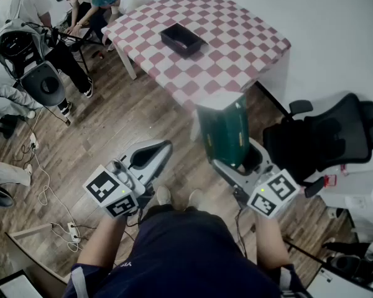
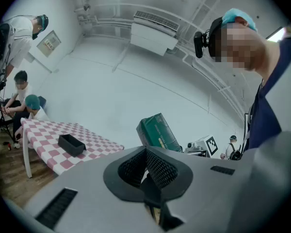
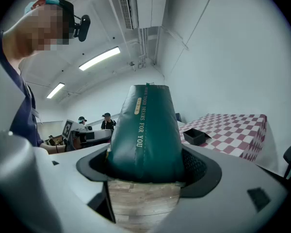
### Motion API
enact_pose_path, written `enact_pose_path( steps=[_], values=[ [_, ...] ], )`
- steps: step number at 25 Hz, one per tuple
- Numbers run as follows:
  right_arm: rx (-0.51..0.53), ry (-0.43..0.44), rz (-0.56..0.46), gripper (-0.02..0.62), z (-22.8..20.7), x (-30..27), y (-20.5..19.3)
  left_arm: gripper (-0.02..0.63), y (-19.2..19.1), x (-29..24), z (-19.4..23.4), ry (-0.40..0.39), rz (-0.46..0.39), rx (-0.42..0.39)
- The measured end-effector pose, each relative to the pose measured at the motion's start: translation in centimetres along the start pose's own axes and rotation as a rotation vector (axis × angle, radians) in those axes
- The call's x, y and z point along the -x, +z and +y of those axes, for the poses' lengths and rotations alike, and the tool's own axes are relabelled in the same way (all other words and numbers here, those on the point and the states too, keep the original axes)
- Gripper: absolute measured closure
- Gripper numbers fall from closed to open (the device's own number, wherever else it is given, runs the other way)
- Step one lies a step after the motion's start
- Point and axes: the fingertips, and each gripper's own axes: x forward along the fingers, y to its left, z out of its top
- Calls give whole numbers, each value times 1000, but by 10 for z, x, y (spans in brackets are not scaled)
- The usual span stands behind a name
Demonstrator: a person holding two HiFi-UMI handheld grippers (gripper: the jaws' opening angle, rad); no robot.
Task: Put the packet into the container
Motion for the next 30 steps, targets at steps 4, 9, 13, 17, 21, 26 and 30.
enact_pose_path(
  steps=[4,9,13,17,21,26,30],
  values=[
    [-5,6,9,179,1,0,-5,581,-8,1,1,12,4,8],
    [-7,17,15,179,2,3,-12,581,-21,1,-2,31,10,23],
    [-18,24,5,179,-6,11,-12,581,-30,-2,-7,64,15,22],
    [-32,45,-5,179,-14,25,-15,581,-33,-6,-15,97,8,10],
    [-15,53,-16,179,-23,39,-9,581,-28,-14,-27,114,-7,-17],
    [-5,57,-27,179,-37,48,-6,581,-26,-29,-34,117,-17,-37],
    [-6,59,-20,179,-53,43,-5,581,-24,-40,-27,126,-21,-41]
  ],
)
